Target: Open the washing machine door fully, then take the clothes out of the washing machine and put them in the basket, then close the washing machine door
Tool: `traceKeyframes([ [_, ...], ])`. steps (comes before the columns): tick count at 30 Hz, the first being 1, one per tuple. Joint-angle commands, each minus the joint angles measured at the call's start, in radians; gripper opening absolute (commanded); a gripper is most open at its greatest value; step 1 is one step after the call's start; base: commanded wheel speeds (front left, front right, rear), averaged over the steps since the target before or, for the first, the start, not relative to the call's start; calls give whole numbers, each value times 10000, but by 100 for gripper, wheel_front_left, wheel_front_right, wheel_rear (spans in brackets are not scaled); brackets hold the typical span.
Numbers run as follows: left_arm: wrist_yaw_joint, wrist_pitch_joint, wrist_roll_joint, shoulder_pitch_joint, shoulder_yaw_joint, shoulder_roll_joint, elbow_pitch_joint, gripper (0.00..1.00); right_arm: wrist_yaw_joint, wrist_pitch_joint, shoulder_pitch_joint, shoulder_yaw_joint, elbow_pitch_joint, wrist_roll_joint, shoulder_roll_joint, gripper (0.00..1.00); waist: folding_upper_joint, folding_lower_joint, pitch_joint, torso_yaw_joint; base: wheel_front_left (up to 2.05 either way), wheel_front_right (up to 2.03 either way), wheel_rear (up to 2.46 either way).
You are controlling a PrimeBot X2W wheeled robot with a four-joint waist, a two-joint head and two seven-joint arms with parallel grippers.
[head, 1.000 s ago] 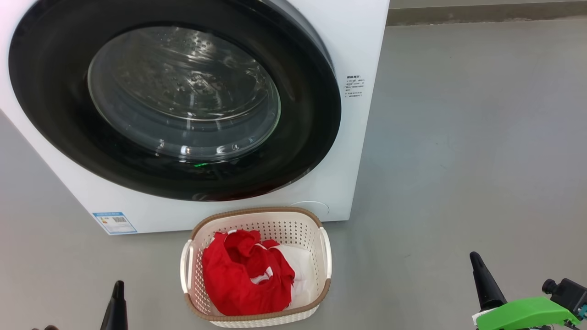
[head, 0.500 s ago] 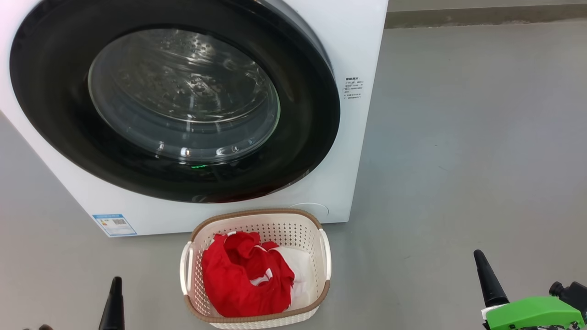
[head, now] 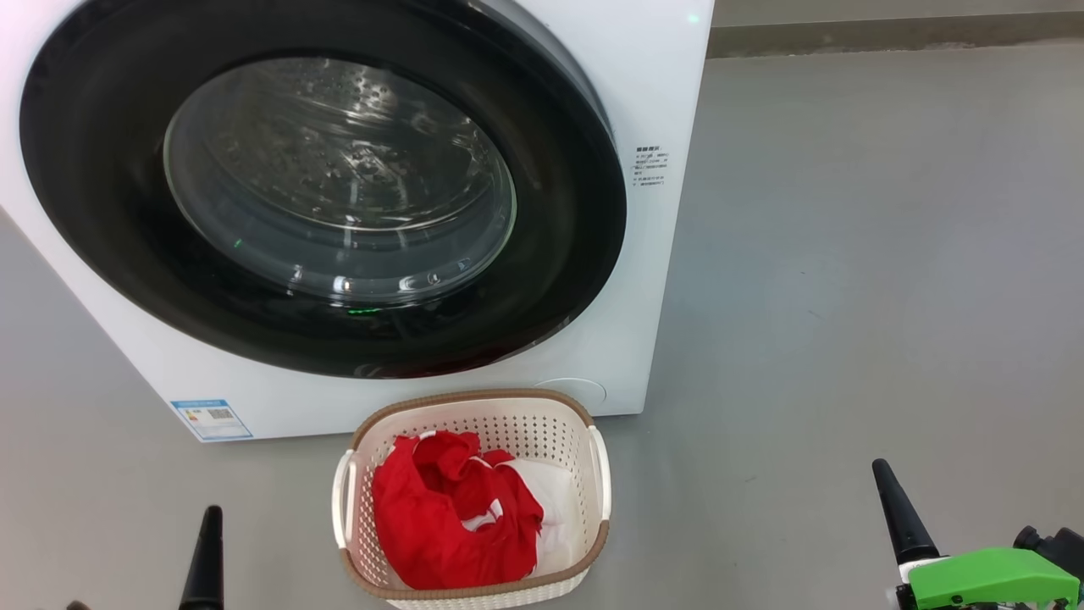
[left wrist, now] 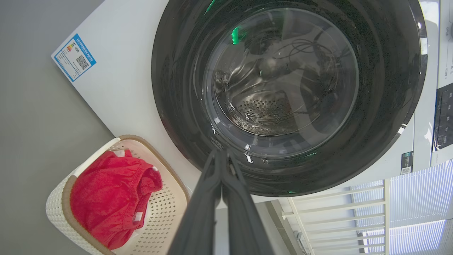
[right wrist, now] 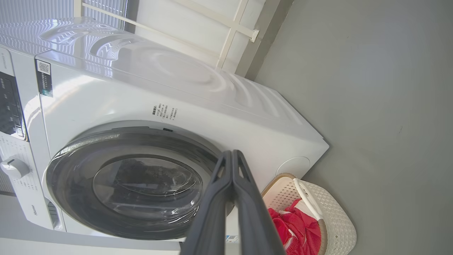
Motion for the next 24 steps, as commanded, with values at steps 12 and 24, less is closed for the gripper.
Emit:
traceKeyframes([
  [12,-28,407,-1443,-647,433,62,-278,0,-15,395,-530,-56,-415,1431,34,0,0,-1,-56,-19,0,0,0],
  [24,-31,755,-2697,-802,566,42,-290,0,-17,750,-577,-188,-528,2666,136,0,0,-1,-111,-37,0,0,0],
])
